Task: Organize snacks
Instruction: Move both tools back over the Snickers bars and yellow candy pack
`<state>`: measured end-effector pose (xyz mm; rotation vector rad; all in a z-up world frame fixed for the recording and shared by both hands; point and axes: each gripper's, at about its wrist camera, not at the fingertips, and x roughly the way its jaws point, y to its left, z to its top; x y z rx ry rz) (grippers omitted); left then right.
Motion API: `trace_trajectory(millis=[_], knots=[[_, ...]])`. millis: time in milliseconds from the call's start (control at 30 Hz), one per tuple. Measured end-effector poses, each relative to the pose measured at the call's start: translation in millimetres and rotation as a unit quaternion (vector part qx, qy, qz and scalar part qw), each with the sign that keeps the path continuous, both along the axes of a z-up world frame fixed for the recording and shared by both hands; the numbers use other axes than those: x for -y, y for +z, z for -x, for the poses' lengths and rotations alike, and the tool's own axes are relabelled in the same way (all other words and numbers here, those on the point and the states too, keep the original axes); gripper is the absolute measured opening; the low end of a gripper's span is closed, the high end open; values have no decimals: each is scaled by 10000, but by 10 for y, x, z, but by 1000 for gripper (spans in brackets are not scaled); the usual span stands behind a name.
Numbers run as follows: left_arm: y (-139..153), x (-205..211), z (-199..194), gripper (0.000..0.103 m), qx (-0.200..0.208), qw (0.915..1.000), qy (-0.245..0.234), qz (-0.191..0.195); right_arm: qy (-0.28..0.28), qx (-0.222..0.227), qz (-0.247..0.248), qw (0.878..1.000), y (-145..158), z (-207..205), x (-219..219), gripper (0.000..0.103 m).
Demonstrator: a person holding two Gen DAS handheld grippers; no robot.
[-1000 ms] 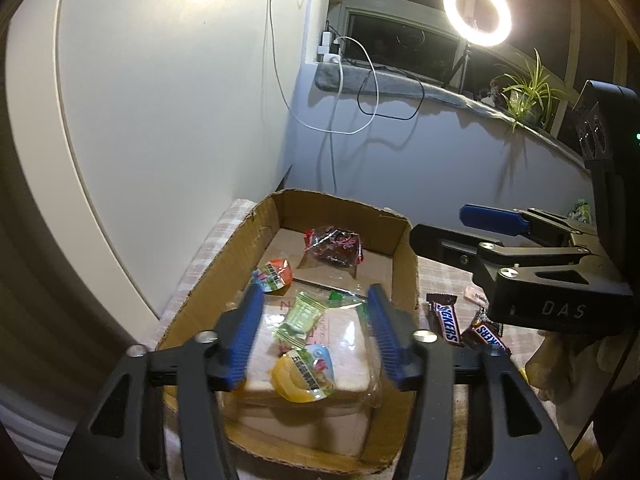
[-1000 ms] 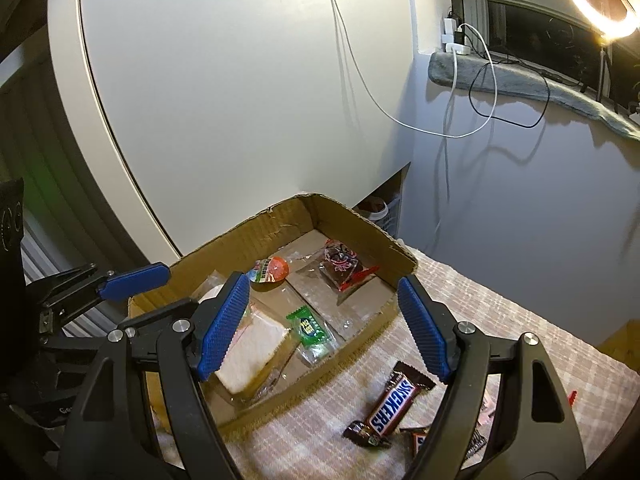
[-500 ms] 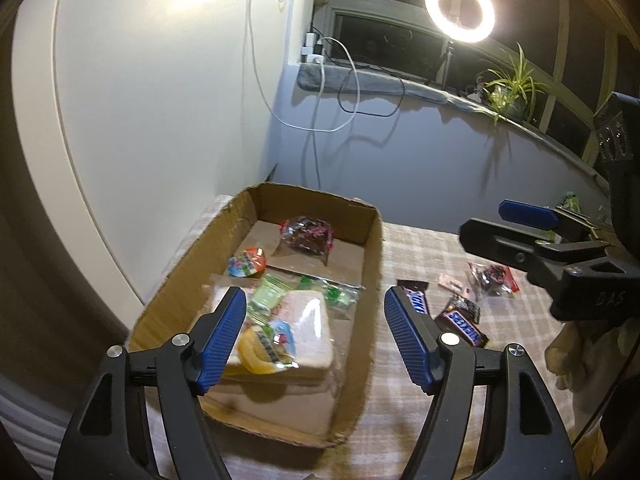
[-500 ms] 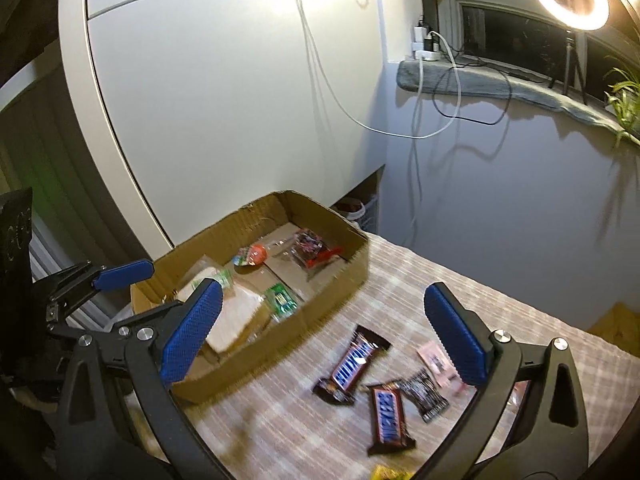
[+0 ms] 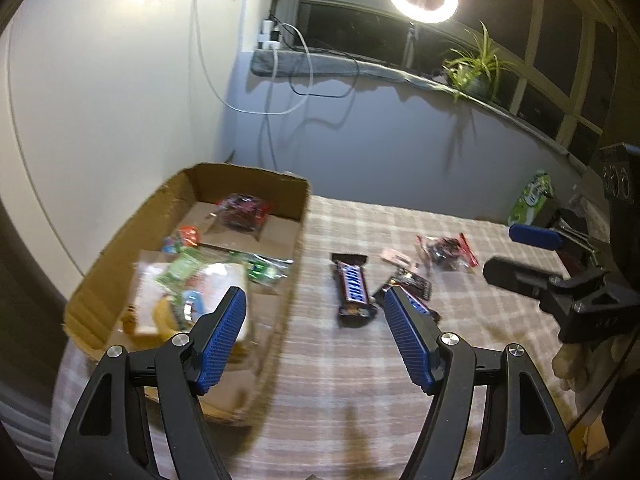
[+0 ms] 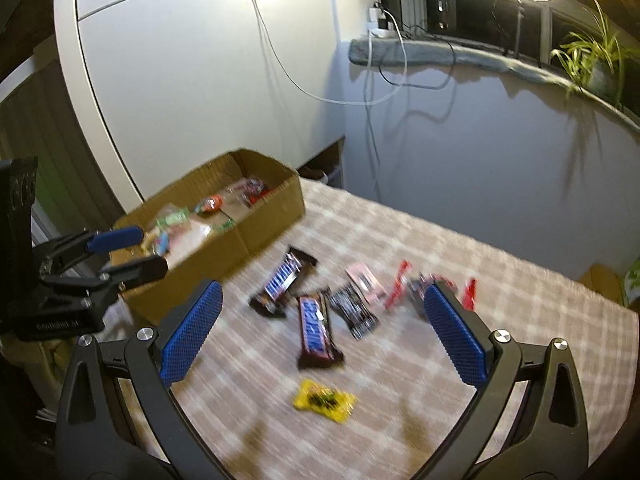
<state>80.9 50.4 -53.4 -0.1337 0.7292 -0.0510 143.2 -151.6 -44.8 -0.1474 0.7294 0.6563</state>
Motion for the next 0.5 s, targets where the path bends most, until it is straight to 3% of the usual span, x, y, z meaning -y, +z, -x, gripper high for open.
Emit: trace_trajectory(millis=[233, 333, 500], knots=[[-82, 239, -29, 69, -95, 9995, -281, 57, 350, -168, 194, 9991, -281, 172, 193, 102], [-120, 336, -59, 60, -189, 9989, -421, 123, 711, -284, 333, 9965, -409, 225, 190, 93], [-221, 530, -169, 59, -417, 9968, -655, 214, 1235, -444, 547, 9898, -599, 243, 146, 77]])
